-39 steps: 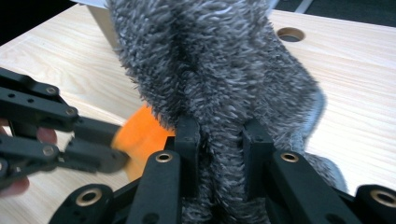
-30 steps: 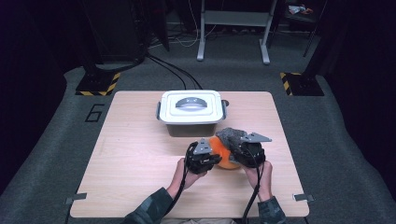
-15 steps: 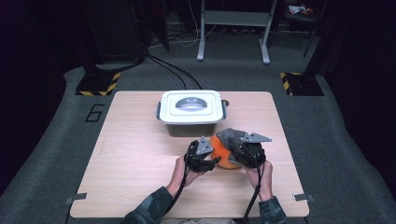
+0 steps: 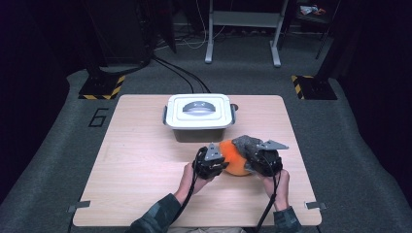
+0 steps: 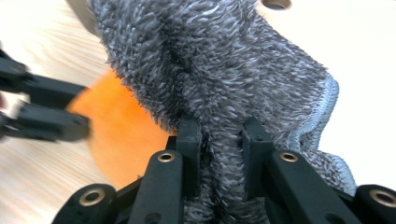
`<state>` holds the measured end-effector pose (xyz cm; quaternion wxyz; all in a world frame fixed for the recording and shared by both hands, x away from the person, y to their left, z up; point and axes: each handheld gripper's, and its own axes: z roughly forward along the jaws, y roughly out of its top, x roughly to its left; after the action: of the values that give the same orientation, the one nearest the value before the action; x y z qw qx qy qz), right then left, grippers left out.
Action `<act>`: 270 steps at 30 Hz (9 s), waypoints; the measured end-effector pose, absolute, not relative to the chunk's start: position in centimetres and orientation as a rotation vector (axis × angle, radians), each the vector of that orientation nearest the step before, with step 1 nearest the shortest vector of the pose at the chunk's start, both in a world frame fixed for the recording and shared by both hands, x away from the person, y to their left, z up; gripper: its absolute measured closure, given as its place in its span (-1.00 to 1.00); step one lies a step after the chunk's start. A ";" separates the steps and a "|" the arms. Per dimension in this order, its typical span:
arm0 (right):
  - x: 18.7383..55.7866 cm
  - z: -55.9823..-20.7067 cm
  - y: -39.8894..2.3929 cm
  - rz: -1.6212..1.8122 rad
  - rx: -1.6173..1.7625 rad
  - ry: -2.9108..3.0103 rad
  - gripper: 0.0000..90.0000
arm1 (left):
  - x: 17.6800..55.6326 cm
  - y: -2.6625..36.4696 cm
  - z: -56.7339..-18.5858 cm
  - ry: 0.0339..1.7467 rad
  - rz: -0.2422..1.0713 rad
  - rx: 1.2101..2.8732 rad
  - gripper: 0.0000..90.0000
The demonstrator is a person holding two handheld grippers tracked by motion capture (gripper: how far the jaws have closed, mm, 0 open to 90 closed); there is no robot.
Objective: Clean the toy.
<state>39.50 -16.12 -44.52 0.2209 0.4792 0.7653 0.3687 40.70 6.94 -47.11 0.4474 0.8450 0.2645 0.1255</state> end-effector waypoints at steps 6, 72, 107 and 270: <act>39.7 -45.9 -17.9 0.999 1.405 2.093 0.63 | 40.8 7.1 -47.2 0.655 0.297 2.077 0.70; 39.2 -45.3 -16.3 1.003 1.337 2.100 0.62 | 41.1 9.2 -48.3 0.733 0.286 2.074 0.68; 38.4 -40.8 -13.4 1.120 1.210 2.156 0.61 | 40.0 7.7 -46.2 0.648 0.323 2.057 0.78; 39.1 -42.1 -14.2 0.972 1.242 2.116 0.61 | 41.0 7.6 -45.9 0.758 0.285 1.998 0.73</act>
<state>39.11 -14.22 -42.13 0.2487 0.4558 0.7766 0.3568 40.95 7.60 -45.91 0.4730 0.8166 0.3097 0.1165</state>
